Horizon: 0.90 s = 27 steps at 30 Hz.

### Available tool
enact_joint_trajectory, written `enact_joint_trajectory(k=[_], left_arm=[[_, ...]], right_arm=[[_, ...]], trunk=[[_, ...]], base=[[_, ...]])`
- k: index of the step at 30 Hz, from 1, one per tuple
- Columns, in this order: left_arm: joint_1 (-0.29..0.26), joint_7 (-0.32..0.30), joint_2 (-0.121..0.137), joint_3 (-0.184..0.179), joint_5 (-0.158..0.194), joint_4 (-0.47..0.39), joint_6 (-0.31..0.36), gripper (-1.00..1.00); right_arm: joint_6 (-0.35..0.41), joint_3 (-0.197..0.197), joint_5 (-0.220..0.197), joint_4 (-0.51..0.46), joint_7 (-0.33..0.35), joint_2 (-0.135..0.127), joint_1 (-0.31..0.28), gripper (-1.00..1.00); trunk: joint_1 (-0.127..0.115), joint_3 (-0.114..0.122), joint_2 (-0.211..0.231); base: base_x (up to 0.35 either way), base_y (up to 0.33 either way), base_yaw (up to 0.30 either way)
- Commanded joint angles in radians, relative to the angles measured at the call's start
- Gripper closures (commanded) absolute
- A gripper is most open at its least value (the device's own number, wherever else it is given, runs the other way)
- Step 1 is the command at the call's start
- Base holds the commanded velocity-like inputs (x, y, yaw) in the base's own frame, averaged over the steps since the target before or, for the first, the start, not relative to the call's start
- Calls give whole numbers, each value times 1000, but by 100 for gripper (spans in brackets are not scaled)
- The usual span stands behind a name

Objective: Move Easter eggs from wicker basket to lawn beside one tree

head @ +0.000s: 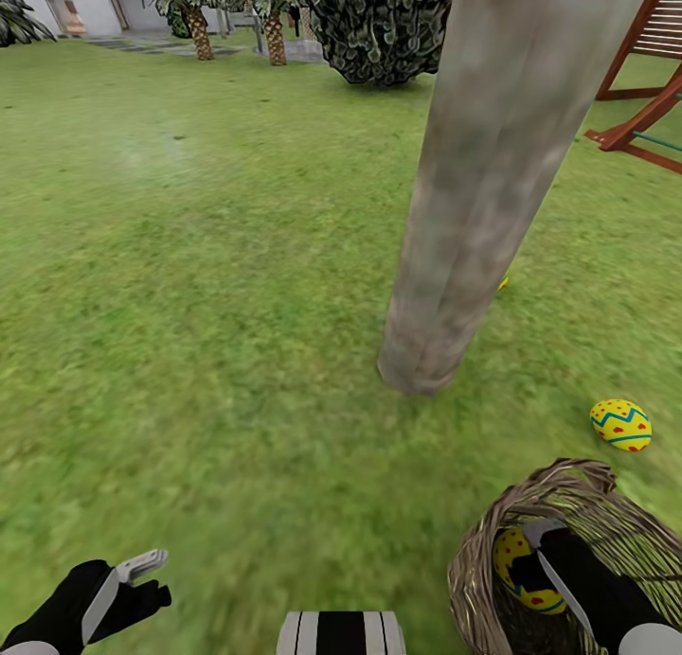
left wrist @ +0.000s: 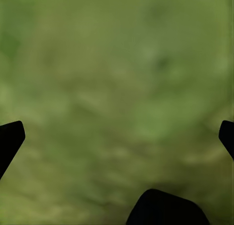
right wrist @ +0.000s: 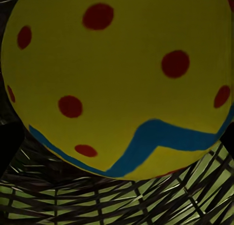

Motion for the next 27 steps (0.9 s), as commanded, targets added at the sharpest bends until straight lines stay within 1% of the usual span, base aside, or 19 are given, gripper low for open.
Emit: enact_joint_trajectory(k=[1, 4, 5, 27], left_arm=[[0, 0, -1, 3, 6, -1, 6, -100], [0, 0, -2, 3, 6, -1, 6, -100], [0, 0, -2, 3, 6, -1, 6, -100], [0, 0, -2, 3, 6, -1, 6, -100]], right_arm=[[4, 5, -7, -2, -1, -2, 0, -100], [4, 4, -7, -3, -1, -3, 0, -100], [2, 4, -7, -3, -1, -5, 0, 100], [2, 10, -7, -2, -2, -5, 0, 100]], trunk=[[0, -1, 0], [0, -1, 0], [0, -1, 0], [0, -1, 0]], base=[[0, 0, 0], [0, 0, 0], [0, 0, 0], [0, 0, 0]])
